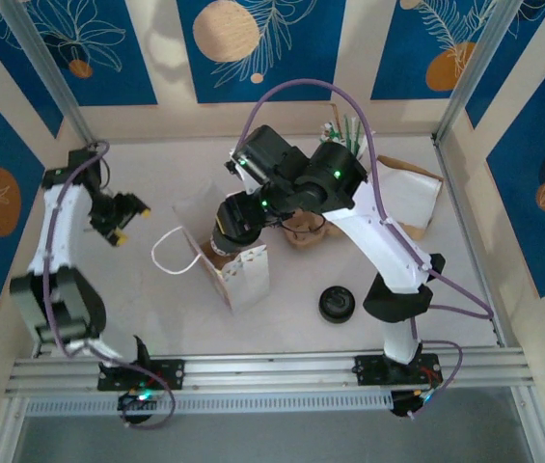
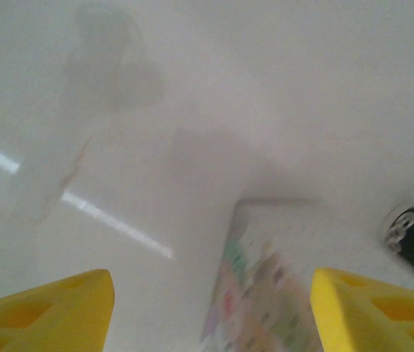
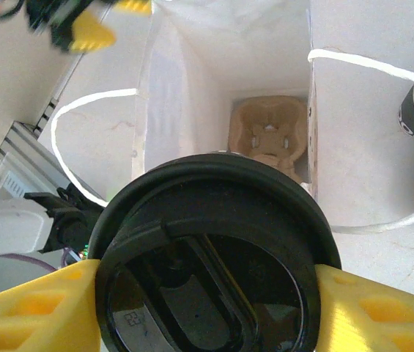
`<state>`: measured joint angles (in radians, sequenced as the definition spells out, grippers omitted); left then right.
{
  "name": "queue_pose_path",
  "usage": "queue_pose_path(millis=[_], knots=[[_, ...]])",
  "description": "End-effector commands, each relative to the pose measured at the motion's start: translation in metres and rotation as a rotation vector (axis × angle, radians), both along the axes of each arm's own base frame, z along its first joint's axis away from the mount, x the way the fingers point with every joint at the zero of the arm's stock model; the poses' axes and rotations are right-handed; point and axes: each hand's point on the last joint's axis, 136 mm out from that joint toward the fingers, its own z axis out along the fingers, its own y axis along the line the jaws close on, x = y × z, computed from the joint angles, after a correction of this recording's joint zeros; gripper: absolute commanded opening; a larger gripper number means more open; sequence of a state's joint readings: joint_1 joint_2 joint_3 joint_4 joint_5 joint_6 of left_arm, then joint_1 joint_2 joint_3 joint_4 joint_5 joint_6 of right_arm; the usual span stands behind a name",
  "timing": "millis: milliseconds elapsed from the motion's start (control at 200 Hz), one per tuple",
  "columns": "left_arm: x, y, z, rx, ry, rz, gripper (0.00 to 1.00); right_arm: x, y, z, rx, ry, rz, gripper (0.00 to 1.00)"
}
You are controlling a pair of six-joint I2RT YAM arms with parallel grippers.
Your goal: Pack the takeout coffee
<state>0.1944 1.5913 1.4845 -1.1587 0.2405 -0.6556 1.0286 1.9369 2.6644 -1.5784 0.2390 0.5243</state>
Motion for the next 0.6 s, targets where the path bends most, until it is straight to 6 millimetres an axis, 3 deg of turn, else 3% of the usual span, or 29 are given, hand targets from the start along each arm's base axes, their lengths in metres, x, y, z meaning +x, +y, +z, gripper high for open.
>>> queue_pose_path(millis=[0, 85, 215, 285, 410, 595], knots=[[0.063, 0.001, 0.004, -0.063, -0.091, 0.016, 0.7, 0.0, -0.005, 0.0, -0.034, -0.032, 0.018, 0.58], [0.088, -0.01, -0.01, -0.092, -0.093, -0.024, 0.69, 0.001, -0.006, -0.001, -0.045, -0.039, 0.021, 0.58], [0.094, -0.046, -0.04, -0.156, -0.069, -0.113, 0.69, 0.005, -0.004, -0.006, -0.062, -0.041, 0.015, 0.58], [0.088, -0.064, -0.049, -0.182, -0.051, -0.147, 0.68, 0.006, 0.0, -0.01, -0.066, -0.037, 0.018, 0.58], [0.074, -0.096, -0.05, -0.213, -0.045, -0.239, 0.69, 0.009, 0.003, -0.012, -0.063, -0.036, 0.008, 0.58], [0.028, -0.119, -0.05, -0.231, 0.019, -0.307, 0.69, 0.011, 0.001, -0.017, -0.078, -0.021, -0.014, 0.58]])
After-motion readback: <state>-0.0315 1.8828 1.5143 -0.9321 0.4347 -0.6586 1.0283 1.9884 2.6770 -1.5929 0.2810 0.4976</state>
